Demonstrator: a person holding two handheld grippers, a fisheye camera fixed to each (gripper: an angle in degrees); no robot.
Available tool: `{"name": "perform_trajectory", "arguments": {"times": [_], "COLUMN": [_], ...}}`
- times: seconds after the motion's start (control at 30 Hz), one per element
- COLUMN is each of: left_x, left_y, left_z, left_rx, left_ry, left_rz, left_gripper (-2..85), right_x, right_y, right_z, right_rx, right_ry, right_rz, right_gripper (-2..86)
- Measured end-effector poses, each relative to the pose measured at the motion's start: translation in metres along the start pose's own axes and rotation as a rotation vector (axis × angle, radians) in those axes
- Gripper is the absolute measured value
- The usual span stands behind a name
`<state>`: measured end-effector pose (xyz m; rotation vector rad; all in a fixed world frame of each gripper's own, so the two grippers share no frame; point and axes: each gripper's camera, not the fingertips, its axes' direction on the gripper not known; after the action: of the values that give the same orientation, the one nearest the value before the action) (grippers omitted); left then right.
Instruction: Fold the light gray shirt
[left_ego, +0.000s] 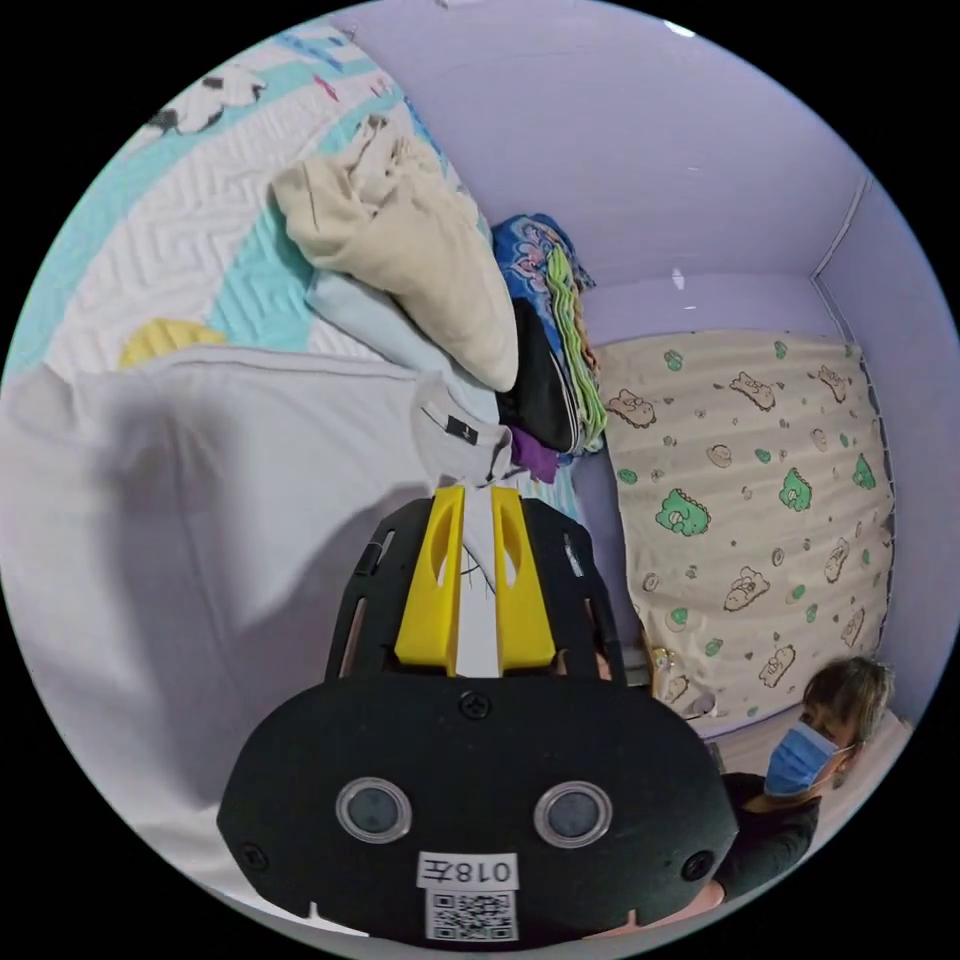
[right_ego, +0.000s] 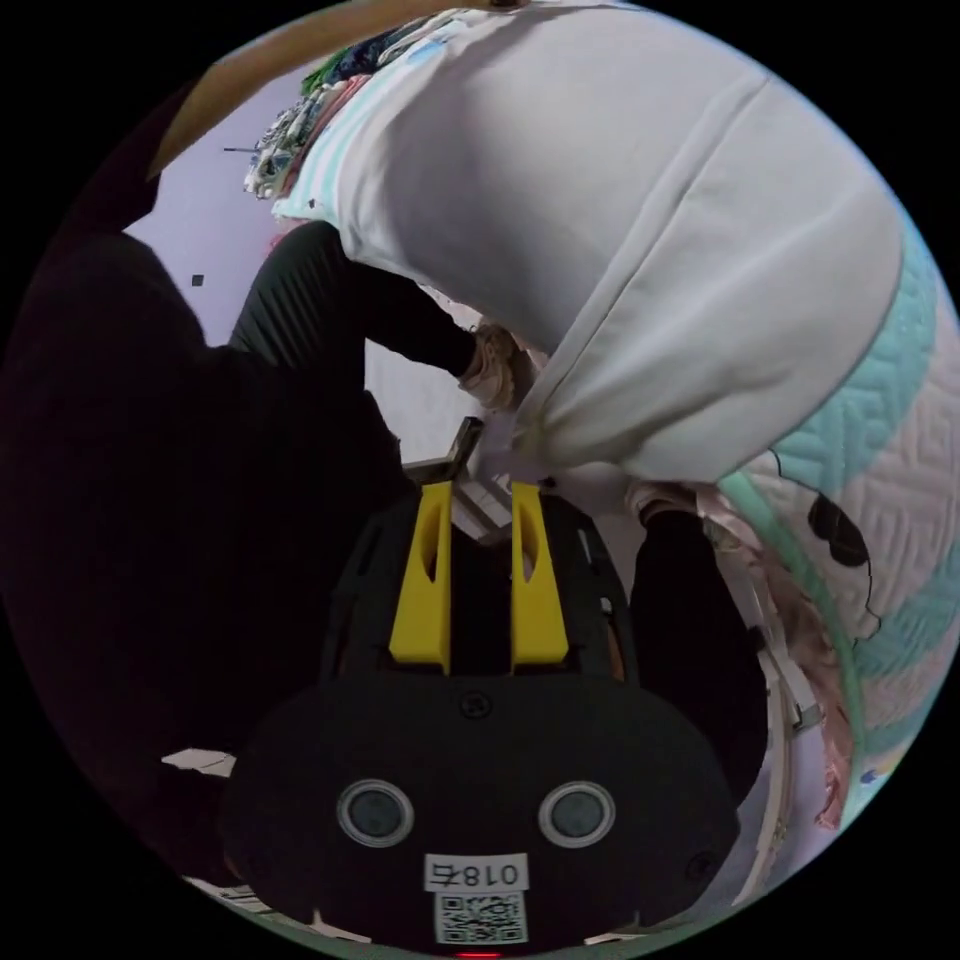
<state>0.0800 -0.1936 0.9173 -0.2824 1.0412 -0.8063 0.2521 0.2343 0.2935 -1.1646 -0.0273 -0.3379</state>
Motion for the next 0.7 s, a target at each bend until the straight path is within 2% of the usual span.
{"name": "perform_trajectory", "arguments": {"times": [0.07, 0.17, 0.23, 0.33, 0.43, 0.7], "left_x": [0.007, 0.02, 0.026, 0.031, 0.028, 0.023], "left_y": [0.007, 0.019, 0.027, 0.038, 0.046, 0.041], "left_z": [-0.003, 0.012, 0.029, 0.055, 0.081, 0.099], "left_rx": [-0.004, -0.05, -0.083, -0.115, -0.17, -0.161], "left_ry": [0.004, 0.043, 0.041, -0.019, -0.072, -0.285], "left_rz": [0.049, 0.124, 0.152, 0.164, 0.156, 0.173], "left_gripper": [4.4, 4.4, 4.4, 4.5, 4.7, 6.4], "right_x": [-0.008, -0.018, -0.015, -0.008, 0.009, 0.054], "right_y": [0.0, -0.014, -0.04, -0.091, -0.151, -0.257], "right_z": [-0.027, -0.087, -0.136, -0.187, -0.223, -0.269], "right_rx": [0.091, 0.344, 0.544, 0.703, 0.767, 0.69], "right_ry": [-0.003, 0.057, 0.172, 0.335, 0.433, 0.491], "right_rz": [-0.014, -0.047, -0.015, 0.031, 0.103, 0.293], "right_gripper": [8.6, 8.4, 8.4, 8.5, 8.8, 10.1]}}
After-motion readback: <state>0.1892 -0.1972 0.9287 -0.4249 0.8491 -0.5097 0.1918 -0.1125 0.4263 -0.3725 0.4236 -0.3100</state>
